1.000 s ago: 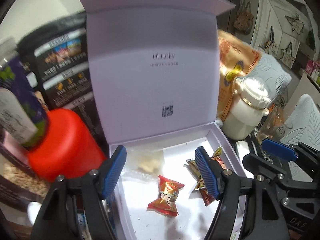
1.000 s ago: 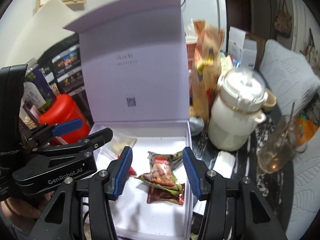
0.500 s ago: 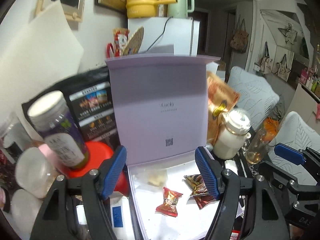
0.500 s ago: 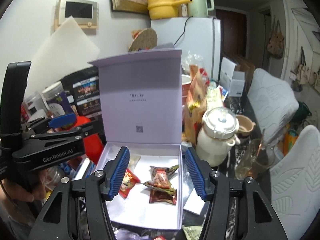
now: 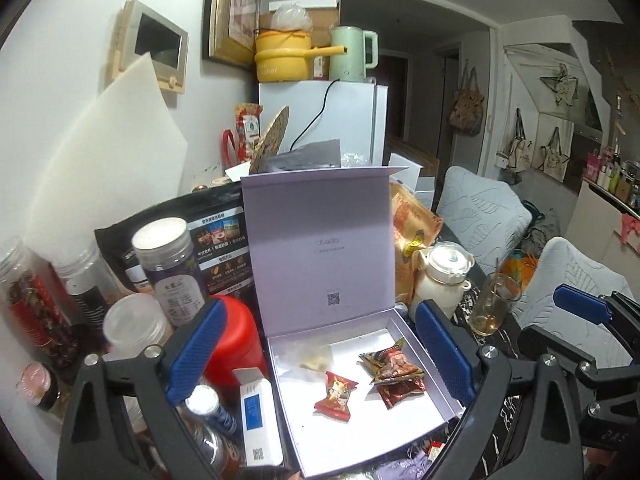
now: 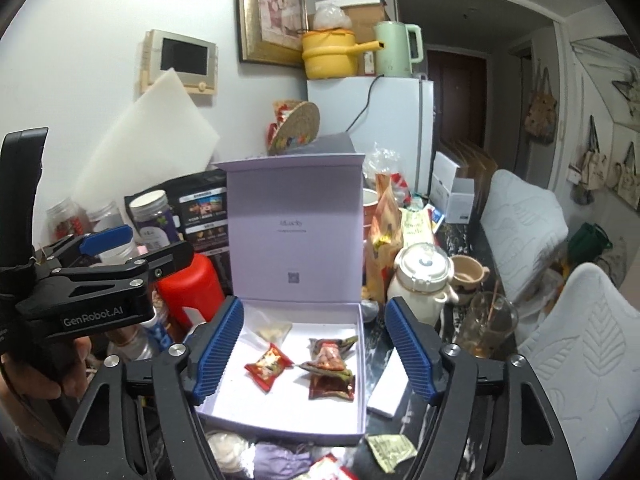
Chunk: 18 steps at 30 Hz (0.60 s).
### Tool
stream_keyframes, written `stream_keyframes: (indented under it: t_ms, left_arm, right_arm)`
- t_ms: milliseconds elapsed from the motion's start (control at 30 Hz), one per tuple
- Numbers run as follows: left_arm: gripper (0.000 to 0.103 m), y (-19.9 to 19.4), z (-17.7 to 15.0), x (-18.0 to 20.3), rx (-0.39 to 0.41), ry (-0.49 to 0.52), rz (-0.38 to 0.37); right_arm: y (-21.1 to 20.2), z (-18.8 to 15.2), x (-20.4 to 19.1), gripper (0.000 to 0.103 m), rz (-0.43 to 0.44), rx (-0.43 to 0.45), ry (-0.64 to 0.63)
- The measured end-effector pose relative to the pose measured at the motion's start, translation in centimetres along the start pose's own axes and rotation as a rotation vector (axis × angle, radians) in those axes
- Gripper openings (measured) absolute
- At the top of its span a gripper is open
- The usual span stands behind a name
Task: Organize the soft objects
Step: 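Withdraw both tools from the lavender box back over the table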
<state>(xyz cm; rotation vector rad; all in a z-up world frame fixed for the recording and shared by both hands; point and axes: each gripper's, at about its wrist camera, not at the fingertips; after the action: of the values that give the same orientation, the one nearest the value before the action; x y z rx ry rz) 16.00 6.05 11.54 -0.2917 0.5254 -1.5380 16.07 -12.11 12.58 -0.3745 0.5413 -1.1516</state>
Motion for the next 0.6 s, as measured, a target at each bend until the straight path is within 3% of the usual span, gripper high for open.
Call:
stream_keyframes:
  t_ms: [600]
  left_arm:
    - [0.096,-7.5,-3.9,1.8,0.050,0.063,-0.074]
  right_arm:
    - [-7.1,-4.3,-2.0,0.078,-0.002,0.051,0.014]
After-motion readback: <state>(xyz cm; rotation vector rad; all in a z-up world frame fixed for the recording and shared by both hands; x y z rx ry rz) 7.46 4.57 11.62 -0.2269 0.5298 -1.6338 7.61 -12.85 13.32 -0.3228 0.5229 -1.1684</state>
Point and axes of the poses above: each gripper's, at about its wrist camera, not at the fingertips, and y roughly the way its jaws point, x to its right, z to its top, and after that the axes turned 11 degrees about y, right-handed
